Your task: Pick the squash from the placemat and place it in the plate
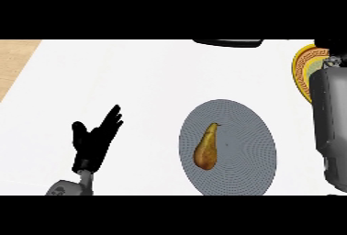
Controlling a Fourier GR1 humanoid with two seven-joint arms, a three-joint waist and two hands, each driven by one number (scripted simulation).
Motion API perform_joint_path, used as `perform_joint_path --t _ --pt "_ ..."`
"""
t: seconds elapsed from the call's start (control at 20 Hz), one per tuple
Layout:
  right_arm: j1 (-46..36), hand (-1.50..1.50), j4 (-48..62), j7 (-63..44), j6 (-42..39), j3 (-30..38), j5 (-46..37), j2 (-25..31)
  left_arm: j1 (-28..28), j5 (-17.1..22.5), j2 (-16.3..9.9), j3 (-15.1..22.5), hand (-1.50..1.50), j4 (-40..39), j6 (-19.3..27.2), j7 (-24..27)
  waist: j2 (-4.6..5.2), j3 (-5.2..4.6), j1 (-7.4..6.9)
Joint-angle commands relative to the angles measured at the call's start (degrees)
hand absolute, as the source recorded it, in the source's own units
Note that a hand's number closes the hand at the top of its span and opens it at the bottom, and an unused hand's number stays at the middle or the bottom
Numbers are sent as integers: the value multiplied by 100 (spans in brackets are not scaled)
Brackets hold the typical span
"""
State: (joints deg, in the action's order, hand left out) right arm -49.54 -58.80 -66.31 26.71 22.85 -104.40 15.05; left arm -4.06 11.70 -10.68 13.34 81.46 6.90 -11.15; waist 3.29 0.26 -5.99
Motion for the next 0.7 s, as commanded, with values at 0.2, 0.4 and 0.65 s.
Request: perform_joint_path --t 0.2,0.4,0.65 --pt "579 150 281 -1199 1862 953 -818 18 20 32 30 -59 0 -48 60 -104 -81 9 173" --pt "541 150 618 -849 2283 1558 -790 284 10 133 -79 -241 0 -94 -30 -28 -93 7 165" --pt "807 150 1092 -402 3187 2220 -555 382 243 -16 96 -13 0 -100 77 12 -118 19 190"
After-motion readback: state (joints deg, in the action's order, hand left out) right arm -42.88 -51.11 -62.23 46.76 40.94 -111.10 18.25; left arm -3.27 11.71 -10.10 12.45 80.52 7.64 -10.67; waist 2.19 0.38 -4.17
